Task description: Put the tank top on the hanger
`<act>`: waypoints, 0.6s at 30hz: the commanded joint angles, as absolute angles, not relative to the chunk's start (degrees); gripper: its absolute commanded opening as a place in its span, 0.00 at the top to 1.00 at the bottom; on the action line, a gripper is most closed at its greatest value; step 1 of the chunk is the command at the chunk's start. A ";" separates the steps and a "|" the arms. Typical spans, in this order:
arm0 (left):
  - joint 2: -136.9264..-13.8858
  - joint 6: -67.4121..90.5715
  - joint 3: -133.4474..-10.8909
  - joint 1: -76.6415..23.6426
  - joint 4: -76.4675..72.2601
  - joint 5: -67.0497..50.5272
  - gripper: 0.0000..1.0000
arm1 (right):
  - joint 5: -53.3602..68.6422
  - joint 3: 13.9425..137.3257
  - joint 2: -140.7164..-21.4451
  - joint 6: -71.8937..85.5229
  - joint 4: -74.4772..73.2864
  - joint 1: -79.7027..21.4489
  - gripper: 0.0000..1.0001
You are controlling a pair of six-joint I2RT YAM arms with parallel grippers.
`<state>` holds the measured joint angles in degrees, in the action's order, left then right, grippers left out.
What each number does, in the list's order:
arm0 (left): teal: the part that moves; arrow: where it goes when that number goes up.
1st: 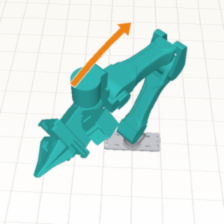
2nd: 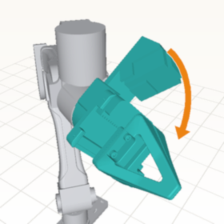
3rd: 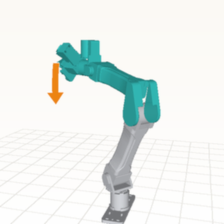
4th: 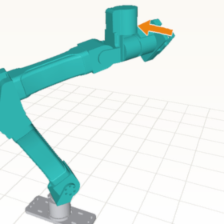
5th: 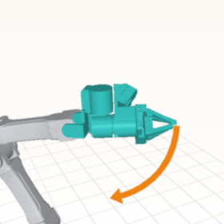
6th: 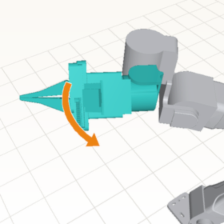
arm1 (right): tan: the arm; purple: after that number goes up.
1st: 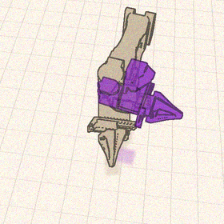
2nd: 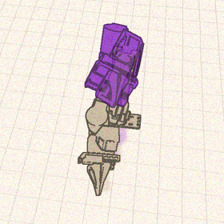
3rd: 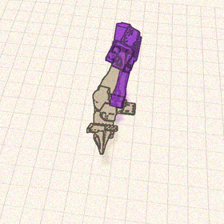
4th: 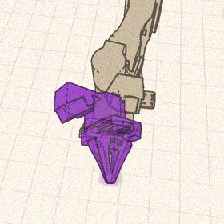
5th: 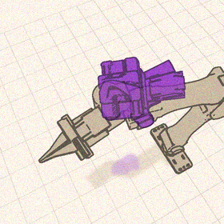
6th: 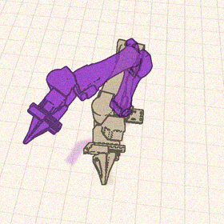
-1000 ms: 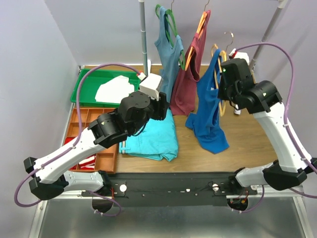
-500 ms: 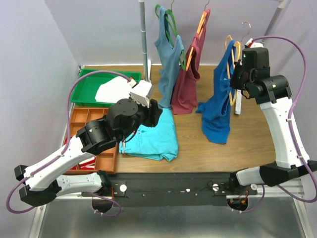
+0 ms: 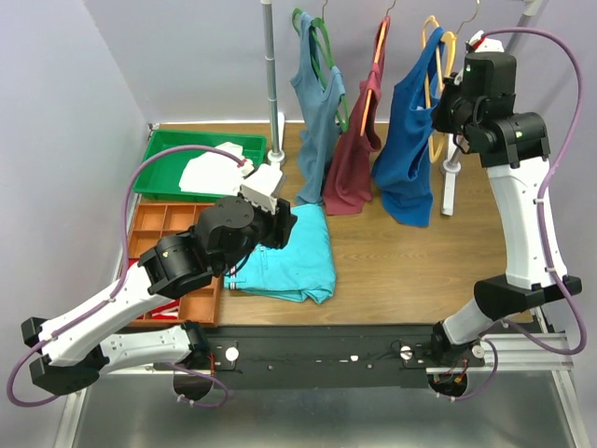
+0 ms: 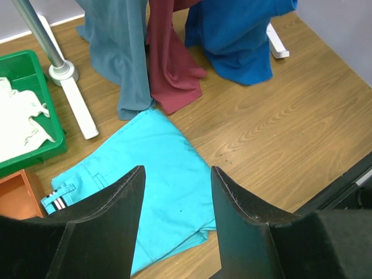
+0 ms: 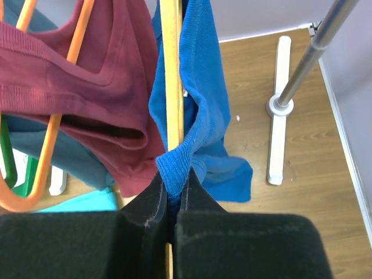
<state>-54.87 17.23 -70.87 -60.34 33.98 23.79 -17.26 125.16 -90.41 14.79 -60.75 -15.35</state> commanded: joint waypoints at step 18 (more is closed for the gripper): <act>-53.88 15.73 -67.15 -59.06 32.08 25.93 0.43 | -23.73 134.30 -99.05 12.83 -49.05 -15.03 0.99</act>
